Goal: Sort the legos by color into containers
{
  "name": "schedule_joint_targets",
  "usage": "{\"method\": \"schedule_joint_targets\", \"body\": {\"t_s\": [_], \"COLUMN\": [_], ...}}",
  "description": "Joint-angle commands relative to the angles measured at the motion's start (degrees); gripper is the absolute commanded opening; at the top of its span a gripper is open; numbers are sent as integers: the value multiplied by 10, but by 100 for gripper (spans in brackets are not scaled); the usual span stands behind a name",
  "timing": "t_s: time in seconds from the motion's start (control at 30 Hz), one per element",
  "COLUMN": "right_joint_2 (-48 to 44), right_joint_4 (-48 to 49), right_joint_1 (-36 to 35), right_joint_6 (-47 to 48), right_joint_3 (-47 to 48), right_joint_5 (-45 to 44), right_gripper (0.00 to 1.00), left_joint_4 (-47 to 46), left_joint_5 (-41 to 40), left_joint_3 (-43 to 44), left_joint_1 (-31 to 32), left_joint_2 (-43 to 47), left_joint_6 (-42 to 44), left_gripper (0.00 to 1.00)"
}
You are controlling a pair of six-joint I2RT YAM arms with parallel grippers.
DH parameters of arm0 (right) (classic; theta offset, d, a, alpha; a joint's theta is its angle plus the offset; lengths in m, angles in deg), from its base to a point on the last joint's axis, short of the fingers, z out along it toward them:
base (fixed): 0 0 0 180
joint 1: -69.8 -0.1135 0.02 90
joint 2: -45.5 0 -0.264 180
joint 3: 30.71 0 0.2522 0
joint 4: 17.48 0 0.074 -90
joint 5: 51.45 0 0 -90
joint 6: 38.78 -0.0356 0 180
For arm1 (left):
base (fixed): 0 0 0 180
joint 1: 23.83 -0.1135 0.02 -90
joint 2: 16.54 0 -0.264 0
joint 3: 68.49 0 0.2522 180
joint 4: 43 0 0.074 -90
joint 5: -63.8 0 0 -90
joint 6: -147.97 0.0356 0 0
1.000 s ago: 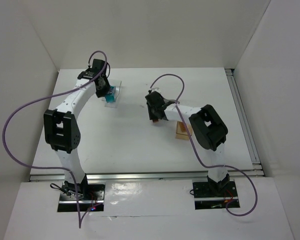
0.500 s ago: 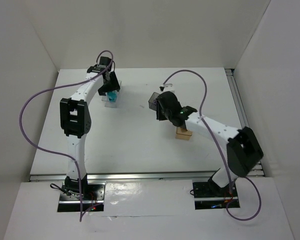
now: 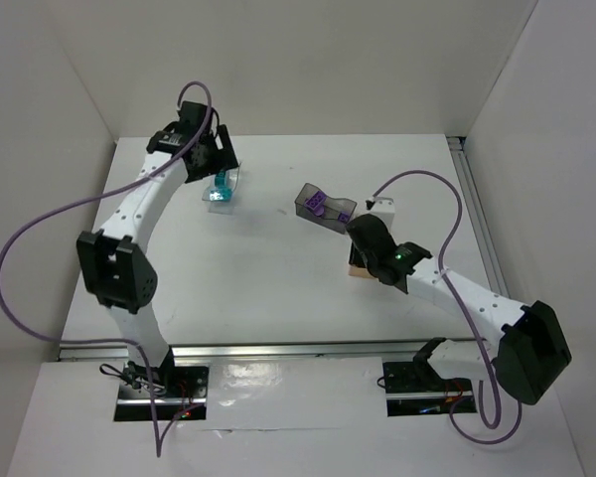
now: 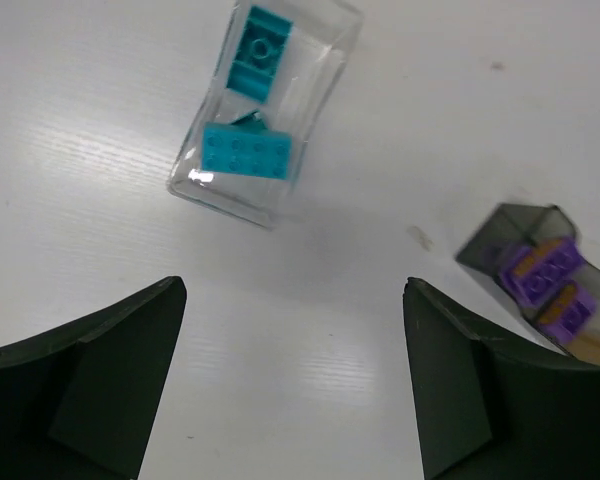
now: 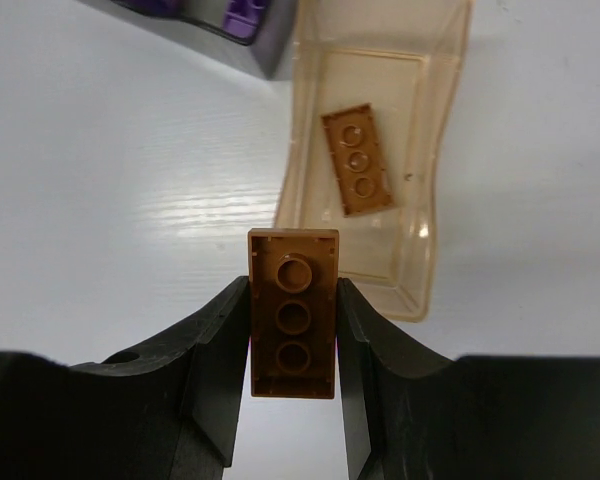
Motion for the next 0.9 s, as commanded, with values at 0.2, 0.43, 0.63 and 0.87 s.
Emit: {"method": "schedule_joint_targets", "body": {"t_s": [0.2, 0.43, 0.63, 0.87], "right_joint_2": [45, 106, 64, 16], "right_joint_4": [77, 88, -12, -191], "right_joint_1": [67, 94, 106, 170], "right_joint_6": [37, 55, 23, -90], "right_joint_3": [6, 64, 113, 167], "right_joint_5": [-33, -32, -102, -240], "right_gripper": [18, 86, 100, 100], "left_joint_4": [-40, -40, -34, -34], "left_joint_5": [21, 41, 29, 29], "left_joint_3": [-131, -203, -168, -171], "left_joint_1": [52, 77, 89, 89], "left_joint_2": [178, 216, 222, 272], "left_joint_6": [-6, -12, 0, 0], "left_gripper": [95, 95, 95, 95]}}
